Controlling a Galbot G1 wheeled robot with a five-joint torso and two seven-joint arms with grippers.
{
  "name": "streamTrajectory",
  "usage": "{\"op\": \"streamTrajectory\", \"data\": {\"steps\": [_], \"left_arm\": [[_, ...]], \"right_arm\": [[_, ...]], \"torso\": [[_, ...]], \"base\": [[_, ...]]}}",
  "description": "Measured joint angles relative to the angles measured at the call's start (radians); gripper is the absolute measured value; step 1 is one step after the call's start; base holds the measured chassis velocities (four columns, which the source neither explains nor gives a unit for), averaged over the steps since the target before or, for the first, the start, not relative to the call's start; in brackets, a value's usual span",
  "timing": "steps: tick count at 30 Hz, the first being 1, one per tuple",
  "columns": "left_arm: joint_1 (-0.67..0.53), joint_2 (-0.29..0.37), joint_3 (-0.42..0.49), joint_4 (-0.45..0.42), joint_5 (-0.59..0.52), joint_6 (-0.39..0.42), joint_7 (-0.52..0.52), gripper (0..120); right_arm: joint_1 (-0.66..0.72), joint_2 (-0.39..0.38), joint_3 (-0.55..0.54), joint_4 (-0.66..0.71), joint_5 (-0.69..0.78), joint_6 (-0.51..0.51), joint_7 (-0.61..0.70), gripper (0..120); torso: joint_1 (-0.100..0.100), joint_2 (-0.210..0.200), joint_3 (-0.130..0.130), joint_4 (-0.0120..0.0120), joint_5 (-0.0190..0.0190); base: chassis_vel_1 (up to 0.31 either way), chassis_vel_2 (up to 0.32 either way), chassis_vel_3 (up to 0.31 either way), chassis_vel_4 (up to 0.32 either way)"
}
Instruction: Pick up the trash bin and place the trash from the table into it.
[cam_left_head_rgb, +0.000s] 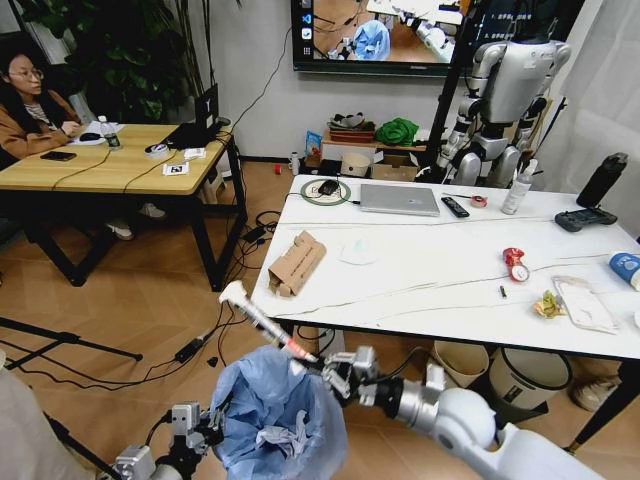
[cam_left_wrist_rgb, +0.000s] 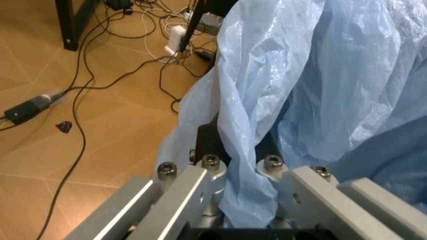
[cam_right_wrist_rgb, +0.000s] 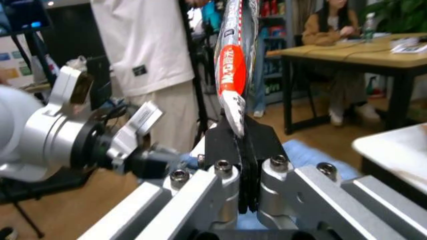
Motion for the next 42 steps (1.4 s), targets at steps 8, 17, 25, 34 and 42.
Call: {"op": "streamTrajectory", "data": {"steps": [8,17,25,34,42], "left_arm": [[-0.004,-0.008,0.004,-0.001,-0.002,0.005,-0.006,0],[0.005,-0.004,0.007,-0.013,-0.004,0.008,-0.007,0],[0.005,-0.003,0.007,-0.015,-0.006,0.008,-0.006,0],[0.011,0.012,-0.025,-0.021,-0.010,0.008,-0.009,0],[0.063,0.066,-0.164,-0.022,-0.087,-0.004,-0.001,0]], "right_arm": [[-0.009,0.030,-0.069,-0.023,-0.075,0.011,0.016,0],[-0.008,0.057,-0.087,-0.033,-0.096,0.012,0.040,0],[-0.015,0.056,-0.080,-0.031,-0.100,0.014,0.040,11],[-0.048,0.046,-0.037,-0.025,-0.115,0.040,0.035,41],[-0.086,0.039,0.075,-0.003,-0.113,0.059,0.019,72]], "torso": [[0.000,0.000,0.000,-0.0002,0.0000],[0.000,0.000,0.000,-0.0001,0.0001],[0.000,0.000,0.000,-0.0001,0.0001],[0.000,0.000,0.000,-0.0001,0.0000],[0.000,0.000,0.000,0.0000,0.0001]], "base": [[0.000,0.000,0.000,0.000],[0.000,0.000,0.000,0.000],[0.000,0.000,0.000,0.000],[0.000,0.000,0.000,0.000],[0.000,0.000,0.000,0.000]]}}
